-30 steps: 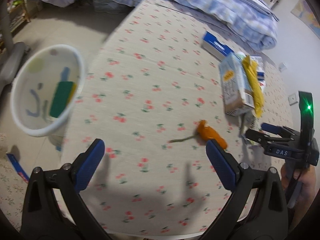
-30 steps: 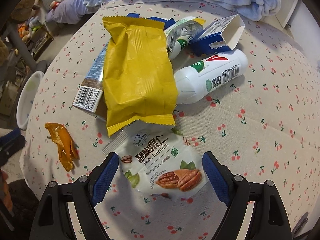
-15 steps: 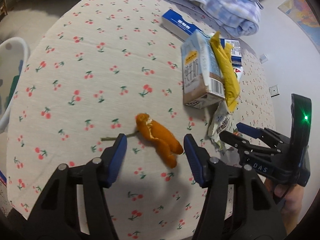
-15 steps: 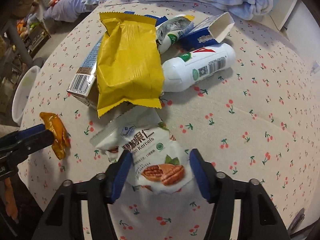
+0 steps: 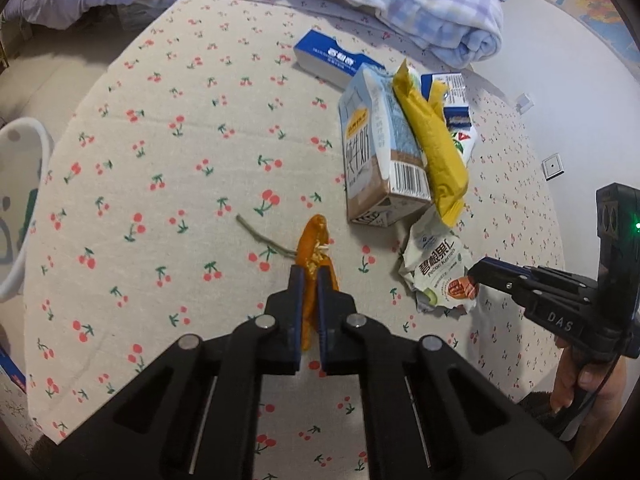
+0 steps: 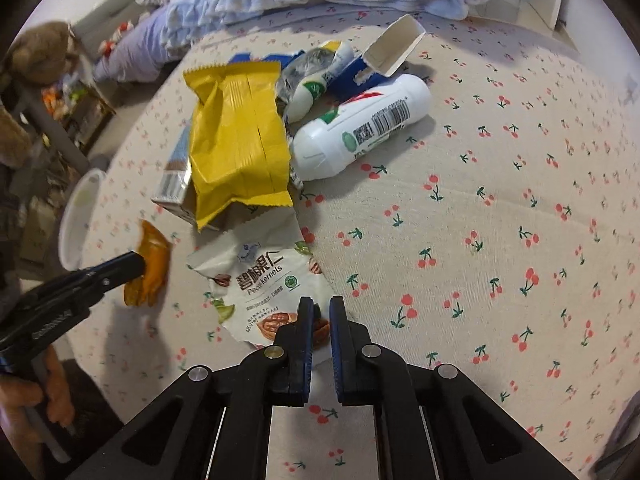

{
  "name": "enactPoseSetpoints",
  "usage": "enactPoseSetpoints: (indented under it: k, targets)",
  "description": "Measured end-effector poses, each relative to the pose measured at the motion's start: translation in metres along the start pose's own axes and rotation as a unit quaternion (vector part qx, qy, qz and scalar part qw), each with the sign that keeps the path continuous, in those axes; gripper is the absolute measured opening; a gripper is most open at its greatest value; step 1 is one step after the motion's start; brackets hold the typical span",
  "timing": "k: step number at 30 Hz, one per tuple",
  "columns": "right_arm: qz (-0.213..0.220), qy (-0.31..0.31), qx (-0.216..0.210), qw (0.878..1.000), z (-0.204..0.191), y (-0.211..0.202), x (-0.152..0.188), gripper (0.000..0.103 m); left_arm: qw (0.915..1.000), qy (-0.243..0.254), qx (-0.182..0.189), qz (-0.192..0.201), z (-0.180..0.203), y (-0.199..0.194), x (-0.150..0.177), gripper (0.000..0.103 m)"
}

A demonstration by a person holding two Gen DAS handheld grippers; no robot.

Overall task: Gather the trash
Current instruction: 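Grasp the pecan snack bag with the right gripper while the left grasps the orange peel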

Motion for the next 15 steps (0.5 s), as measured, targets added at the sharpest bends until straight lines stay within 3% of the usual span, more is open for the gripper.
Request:
enactPoseSetpoints:
  k: [1, 2, 5, 8, 9, 15]
  targets:
    - [0.004, 0.003, -0.01, 1.0, 0.003, -0.003, 0.0, 0.01, 1.0, -0.001, 0.0, 0.003, -0.001, -0.001, -0.001, 0.007]
    - [0.006, 0.004, -0.02, 1.0, 0.005, -0.005, 0.001, 0.019, 1.0, -0.002, 0.0, 0.004, -0.002, -0.002, -0.002, 0.007]
    - [0.009, 0.001, -0.017, 1.0, 0.01, -0.008, -0.004, 0.08, 0.9999, -0.007, -0.002, 0.008, -0.008, -0.006, -0.003, 0.006]
    - [0.014, -0.007, -0.024, 1.0, 0.002, -0.007, -0.009, 0.082, 0.9999, -0.009, -0.004, 0.011, -0.014, -0.011, -0.004, 0.006]
    - [0.014, -0.006, -0.001, 1.0, -0.003, -0.006, -0.012, 0.082, 0.9998, -0.009, -0.007, 0.014, -0.016, -0.012, -0.004, 0.006]
    - [-0.019, -0.063, 0.02, 0.998, -0.044, 0.029, -0.007, 0.084, 0.9996, -0.016, -0.016, 0.015, -0.028, -0.018, -0.002, 0.006]
Point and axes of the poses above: each gripper's, at about its wrist camera, not at the fingertips, and y roughly the way its jaws point, z to its right, x to its underside, the point moved 2 cm from there along y, roughly the way its jaws point, and after that the axes turned 8 degrees about z, right-handed, at the moved point
